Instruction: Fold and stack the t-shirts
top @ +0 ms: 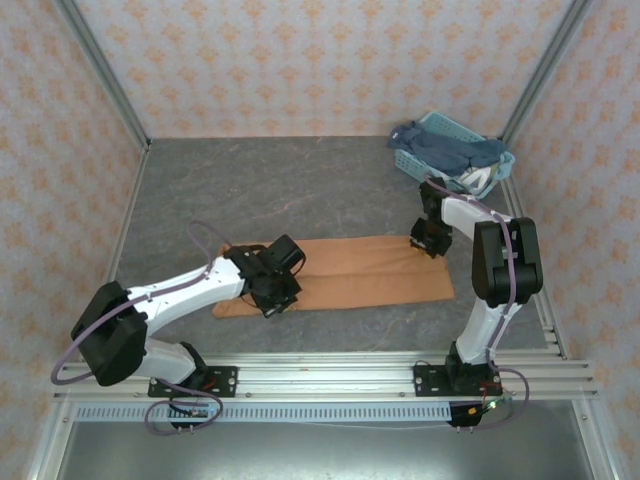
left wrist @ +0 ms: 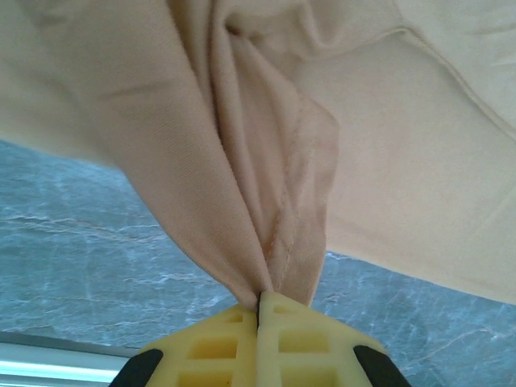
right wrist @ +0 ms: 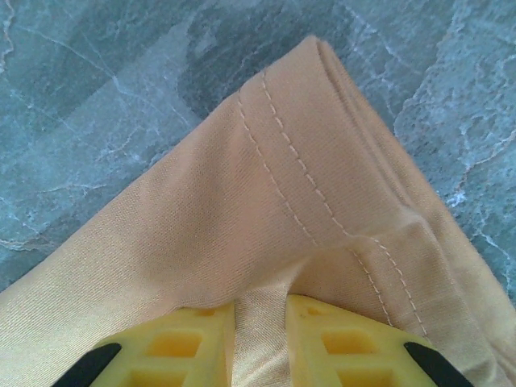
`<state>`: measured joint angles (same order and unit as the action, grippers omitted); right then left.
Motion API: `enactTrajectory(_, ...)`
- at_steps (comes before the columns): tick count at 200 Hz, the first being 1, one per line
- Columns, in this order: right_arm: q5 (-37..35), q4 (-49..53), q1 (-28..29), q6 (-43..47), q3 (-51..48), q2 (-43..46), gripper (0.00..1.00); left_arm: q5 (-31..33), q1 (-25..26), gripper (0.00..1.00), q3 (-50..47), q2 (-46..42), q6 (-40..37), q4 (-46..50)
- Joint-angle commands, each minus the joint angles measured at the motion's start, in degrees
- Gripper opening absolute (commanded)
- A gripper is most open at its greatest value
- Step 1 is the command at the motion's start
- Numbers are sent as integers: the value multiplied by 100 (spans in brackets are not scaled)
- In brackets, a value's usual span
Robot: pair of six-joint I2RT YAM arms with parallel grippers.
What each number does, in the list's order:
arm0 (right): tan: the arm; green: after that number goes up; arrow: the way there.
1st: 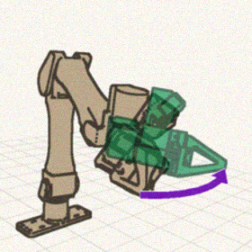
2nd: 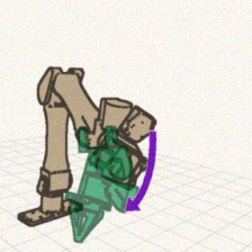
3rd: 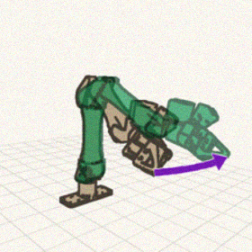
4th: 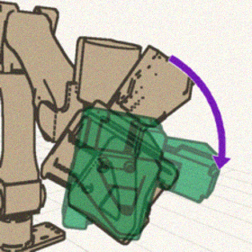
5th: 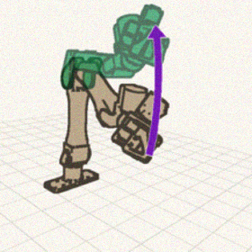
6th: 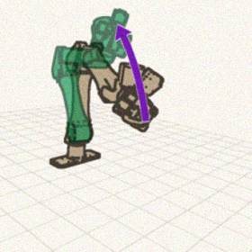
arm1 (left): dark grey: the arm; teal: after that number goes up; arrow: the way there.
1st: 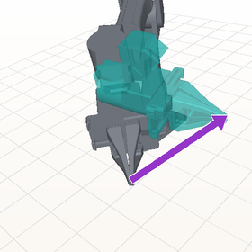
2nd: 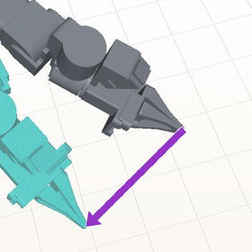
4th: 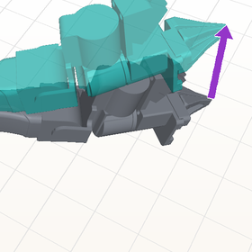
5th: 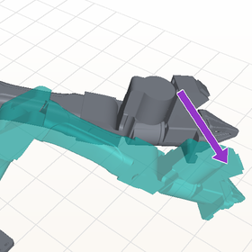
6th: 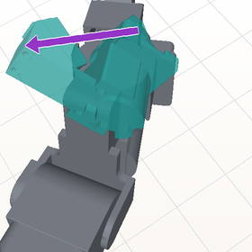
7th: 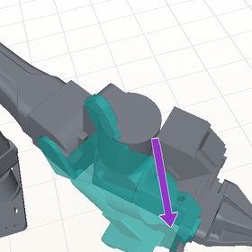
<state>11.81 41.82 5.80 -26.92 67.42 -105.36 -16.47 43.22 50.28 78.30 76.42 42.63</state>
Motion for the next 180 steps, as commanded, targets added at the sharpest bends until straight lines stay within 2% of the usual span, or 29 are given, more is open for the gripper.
enactTrajectory(1,-221,382,-9,75,35,-167,24,343,-139,0,-84,-217,-55,582)
enactTrajectory(35,-210,354,9,53,26,-160,24,911,-622,0,-49,-604,-510,1425)
enactTrajectory(63,-212,378,8,58,55,-186,24,974,-1087,0,-193,-764,-945,1712)
enactTrajectory(94,-226,406,9,62,87,-208,24,1098,-1332,0,-136,-747,-1304,1933)
enactTrajectory(121,-222,393,9,31,87,-211,24,1542,-1507,0,97,-652,-1636,2291)
enactTrajectory(180,-208,343,8,11,-1,-202,24,1892,-1894,0,161,-322,-2137,2110)
